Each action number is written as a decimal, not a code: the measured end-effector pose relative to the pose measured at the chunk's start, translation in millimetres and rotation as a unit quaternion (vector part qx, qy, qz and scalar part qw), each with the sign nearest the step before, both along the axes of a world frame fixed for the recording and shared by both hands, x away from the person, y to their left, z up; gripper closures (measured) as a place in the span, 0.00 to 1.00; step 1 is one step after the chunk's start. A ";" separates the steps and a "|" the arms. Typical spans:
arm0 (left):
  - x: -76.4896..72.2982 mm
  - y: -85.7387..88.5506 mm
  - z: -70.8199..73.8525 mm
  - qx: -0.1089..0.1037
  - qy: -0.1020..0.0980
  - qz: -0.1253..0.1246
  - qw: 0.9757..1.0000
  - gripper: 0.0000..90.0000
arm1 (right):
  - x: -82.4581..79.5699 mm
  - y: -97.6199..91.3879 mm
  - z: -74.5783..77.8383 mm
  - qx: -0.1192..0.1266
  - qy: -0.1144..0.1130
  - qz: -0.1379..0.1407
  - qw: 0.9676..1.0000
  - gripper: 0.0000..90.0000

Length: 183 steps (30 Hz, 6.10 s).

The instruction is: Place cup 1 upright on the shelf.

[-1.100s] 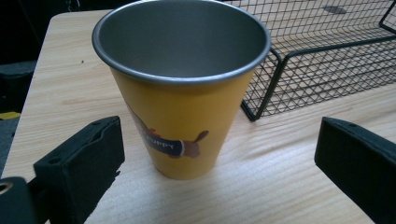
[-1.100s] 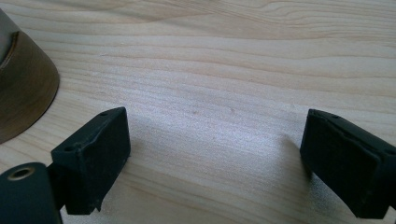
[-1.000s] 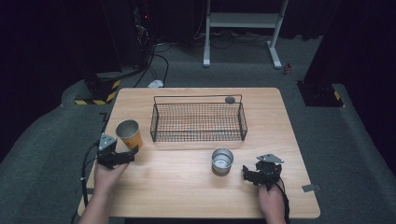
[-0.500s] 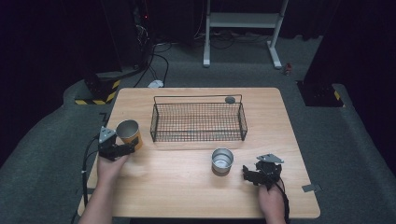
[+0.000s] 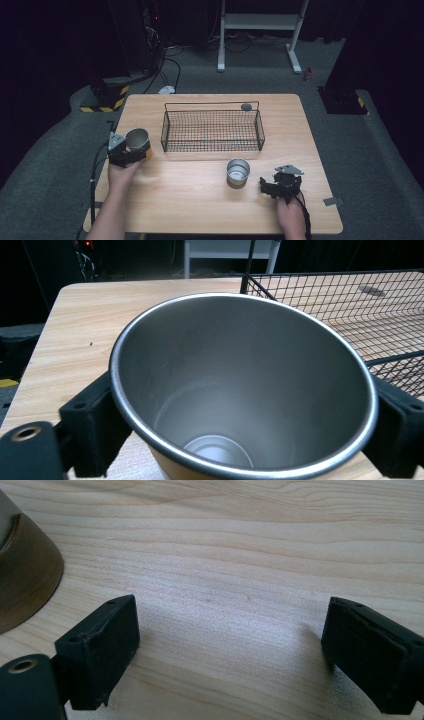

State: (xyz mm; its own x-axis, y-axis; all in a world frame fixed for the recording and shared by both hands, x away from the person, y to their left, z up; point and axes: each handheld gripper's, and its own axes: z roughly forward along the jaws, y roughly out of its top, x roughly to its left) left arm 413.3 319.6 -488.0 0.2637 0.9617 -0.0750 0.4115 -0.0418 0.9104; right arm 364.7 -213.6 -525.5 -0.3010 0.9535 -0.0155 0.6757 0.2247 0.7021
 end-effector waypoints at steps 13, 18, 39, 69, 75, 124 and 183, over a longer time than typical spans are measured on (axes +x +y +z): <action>-2.9 -3.0 -0.1 0.020 -0.002 0.006 1.000 0.15 | 0.0 0.0 0.0 0.000 0.000 0.000 1.000 0.09; -4.2 -3.8 0.2 0.024 -0.002 0.007 1.000 0.15 | 0.0 0.0 0.0 0.000 0.000 0.000 1.000 0.09; -9.1 -2.3 2.6 0.021 -0.010 0.010 1.000 0.16 | 0.0 0.0 0.0 0.000 0.000 0.000 1.000 0.09; -17.7 -10.5 13.6 0.015 -0.029 -0.008 0.999 0.16 | -0.9 -1.6 0.3 -0.002 0.000 0.009 1.000 0.10; -18.5 -13.5 15.0 0.010 -0.031 -0.013 0.999 0.16 | -1.3 -2.4 0.5 0.001 0.003 0.012 1.000 0.10; -36.9 -89.8 50.1 -0.001 -0.039 -0.088 0.995 0.16 | -0.9 -1.7 0.0 0.001 0.001 0.008 1.000 0.09; 8.5 -154.0 89.7 -0.010 -0.031 -0.097 0.995 0.16 | -4.0 -2.0 0.4 0.002 0.004 0.019 1.000 0.09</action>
